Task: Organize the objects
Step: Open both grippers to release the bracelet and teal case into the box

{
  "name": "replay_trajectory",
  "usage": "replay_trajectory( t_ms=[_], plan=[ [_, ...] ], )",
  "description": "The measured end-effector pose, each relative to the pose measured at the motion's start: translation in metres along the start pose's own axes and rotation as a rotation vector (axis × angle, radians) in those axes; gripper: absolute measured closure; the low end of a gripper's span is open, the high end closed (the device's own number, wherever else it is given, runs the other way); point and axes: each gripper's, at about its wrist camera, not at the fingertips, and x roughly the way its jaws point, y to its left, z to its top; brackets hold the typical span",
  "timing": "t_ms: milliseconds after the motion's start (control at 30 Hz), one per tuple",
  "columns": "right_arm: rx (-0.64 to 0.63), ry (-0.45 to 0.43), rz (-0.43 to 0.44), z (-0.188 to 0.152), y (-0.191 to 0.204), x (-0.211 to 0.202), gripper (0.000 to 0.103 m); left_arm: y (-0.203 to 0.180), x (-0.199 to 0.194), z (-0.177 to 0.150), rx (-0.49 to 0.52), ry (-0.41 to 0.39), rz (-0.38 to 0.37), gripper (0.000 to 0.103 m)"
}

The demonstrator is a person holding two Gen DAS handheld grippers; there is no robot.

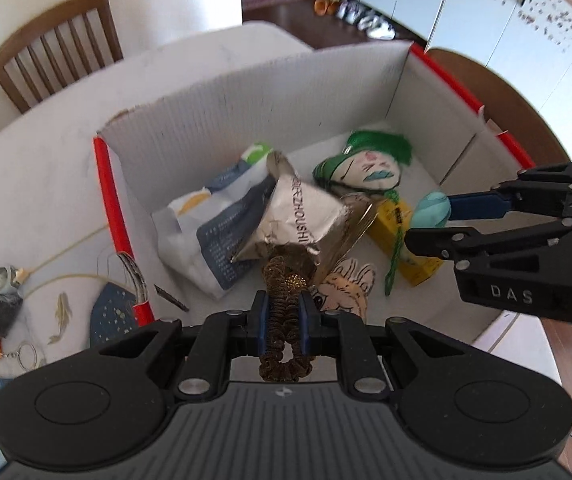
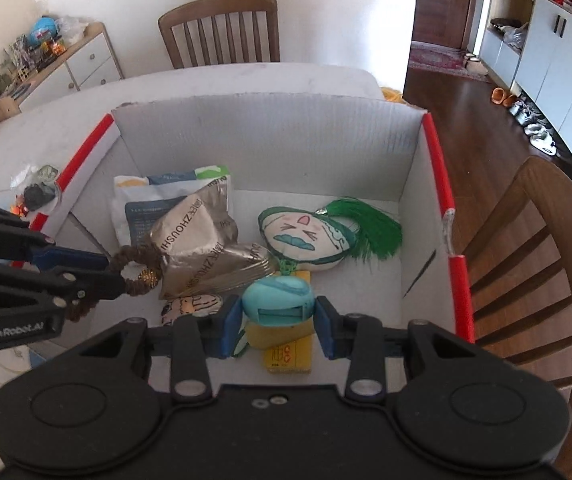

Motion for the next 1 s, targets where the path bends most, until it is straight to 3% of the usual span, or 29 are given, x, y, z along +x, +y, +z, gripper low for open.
replay_trajectory(
  t_ms=[433,1000],
  plan=[
    [-0.022,0.001,-0.004,0.006,-0.003,0.006,0.065,-0.009,0.027,0.004,0.041,0.106,0.023,0.088],
    [-0.002,-0.076,0.036,0.003,-0.008,-0.034,0.061,-0.011,0.007,-0.006,0.03,0.062,-0.003,0.071]
  ],
)
